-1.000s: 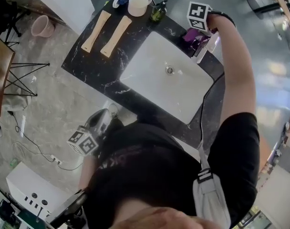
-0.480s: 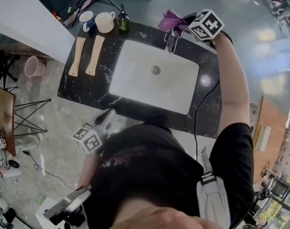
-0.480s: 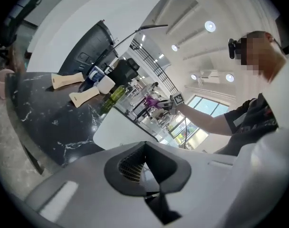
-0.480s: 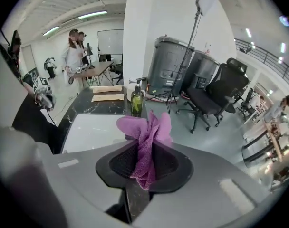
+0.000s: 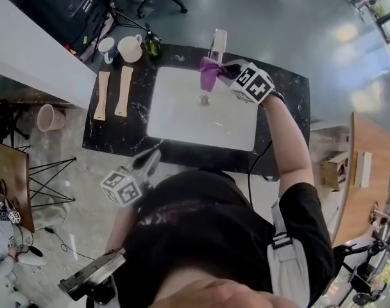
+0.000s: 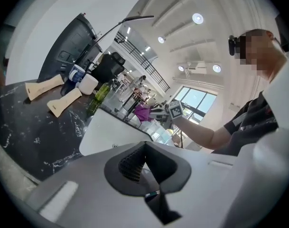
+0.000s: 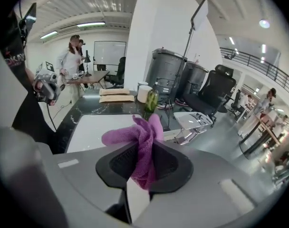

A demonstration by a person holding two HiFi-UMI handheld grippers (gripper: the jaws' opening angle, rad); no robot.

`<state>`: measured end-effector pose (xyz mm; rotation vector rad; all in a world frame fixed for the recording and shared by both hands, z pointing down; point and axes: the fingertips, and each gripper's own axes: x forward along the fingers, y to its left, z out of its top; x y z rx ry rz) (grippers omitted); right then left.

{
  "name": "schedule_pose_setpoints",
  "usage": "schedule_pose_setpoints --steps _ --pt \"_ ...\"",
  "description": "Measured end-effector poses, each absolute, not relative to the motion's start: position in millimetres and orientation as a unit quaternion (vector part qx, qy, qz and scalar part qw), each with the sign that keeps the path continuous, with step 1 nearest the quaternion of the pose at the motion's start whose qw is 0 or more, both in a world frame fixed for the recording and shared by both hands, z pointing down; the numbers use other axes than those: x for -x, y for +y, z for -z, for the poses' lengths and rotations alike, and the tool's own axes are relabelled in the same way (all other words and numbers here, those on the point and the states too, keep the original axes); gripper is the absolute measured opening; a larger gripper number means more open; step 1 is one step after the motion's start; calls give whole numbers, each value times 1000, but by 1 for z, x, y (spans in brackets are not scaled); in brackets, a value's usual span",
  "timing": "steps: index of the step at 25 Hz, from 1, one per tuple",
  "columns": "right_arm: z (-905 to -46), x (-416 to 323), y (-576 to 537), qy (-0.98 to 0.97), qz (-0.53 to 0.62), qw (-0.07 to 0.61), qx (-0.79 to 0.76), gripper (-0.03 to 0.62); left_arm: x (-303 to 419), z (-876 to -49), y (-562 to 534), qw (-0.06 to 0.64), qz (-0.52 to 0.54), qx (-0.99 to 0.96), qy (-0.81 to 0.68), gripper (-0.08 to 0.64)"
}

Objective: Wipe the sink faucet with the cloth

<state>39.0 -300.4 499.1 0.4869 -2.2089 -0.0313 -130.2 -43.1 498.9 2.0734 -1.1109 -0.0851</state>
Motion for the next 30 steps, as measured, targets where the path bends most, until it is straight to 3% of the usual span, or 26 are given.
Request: schedule_pose_setpoints --steps 9,18,23,30 --pt "-506 -56 -395 -860 -42 397 -317 89 159 -499 -22 387 49 -777 -494 -2" --pt "-512 -54 -305 -905 -83 313 -274 86 148 -505 -23 393 45 -785 -477 -2" --pt "-552 -54 -256 -907 -92 352 -212 86 138 -510 -28 403 43 -783 -472 -2" --pt "-576 -54 -348 -895 -97 357 -249 84 128 -521 -32 416 29 -763 -494 -2"
